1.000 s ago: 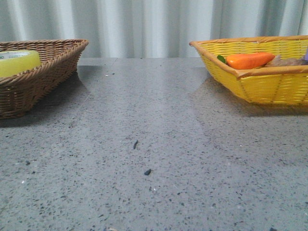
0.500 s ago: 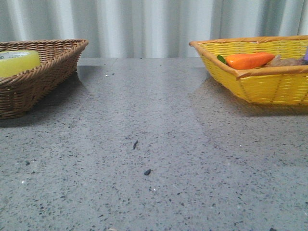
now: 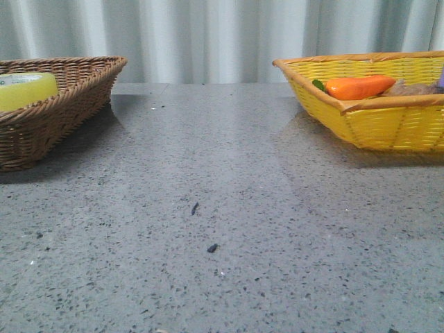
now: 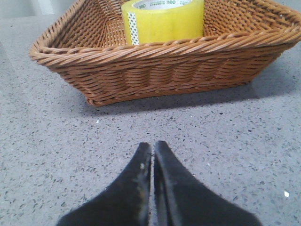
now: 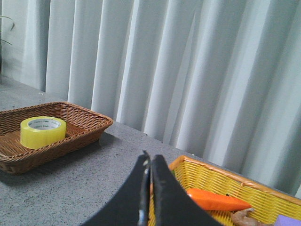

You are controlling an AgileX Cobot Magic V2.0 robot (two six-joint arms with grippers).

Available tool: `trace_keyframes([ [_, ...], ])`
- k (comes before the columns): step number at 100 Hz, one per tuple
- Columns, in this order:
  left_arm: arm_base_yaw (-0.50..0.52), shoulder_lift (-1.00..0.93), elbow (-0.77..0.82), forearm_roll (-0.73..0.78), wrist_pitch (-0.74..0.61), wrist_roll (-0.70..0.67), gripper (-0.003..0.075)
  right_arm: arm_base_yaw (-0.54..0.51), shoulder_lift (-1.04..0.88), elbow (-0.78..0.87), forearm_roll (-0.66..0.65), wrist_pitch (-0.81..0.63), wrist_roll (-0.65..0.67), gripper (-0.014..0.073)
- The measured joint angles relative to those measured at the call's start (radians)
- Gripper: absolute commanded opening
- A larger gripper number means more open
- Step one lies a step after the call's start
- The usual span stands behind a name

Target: Transfer tape with both arms

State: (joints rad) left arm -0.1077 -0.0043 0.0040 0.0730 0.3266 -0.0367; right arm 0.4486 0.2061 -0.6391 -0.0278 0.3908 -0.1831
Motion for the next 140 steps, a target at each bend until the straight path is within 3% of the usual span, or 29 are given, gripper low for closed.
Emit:
trace_keyframes([
  [70, 0.0, 0.0, 0.0, 0.0, 0.0, 0.0, -0.002, -0.006, 0.0, 0.025, -0.033, 0.007, 0.0, -0.0042],
  [89, 0.0, 0.0, 0.0, 0.0, 0.0, 0.0, -0.002, -0.166, 0.0, 0.215, -0.044, -0.013, 0.031, -0.0042],
  [112, 0.0, 0.0, 0.0, 0.0, 0.0, 0.0, -0.002, -0.407, -0.037, 0.54, -0.019, -0.254, 0.165, -0.0042],
  [125, 0.0, 0.0, 0.0, 0.0, 0.0, 0.0, -0.002, -0.477, -0.146, 0.645, -0.018, -0.23, 0.258, -0.0042],
  [140, 0.0, 0.0, 0.0, 0.0, 0.0, 0.0, -0.002, -0.503, -0.212, 0.651, -0.016, -0.124, 0.276, -0.0042],
])
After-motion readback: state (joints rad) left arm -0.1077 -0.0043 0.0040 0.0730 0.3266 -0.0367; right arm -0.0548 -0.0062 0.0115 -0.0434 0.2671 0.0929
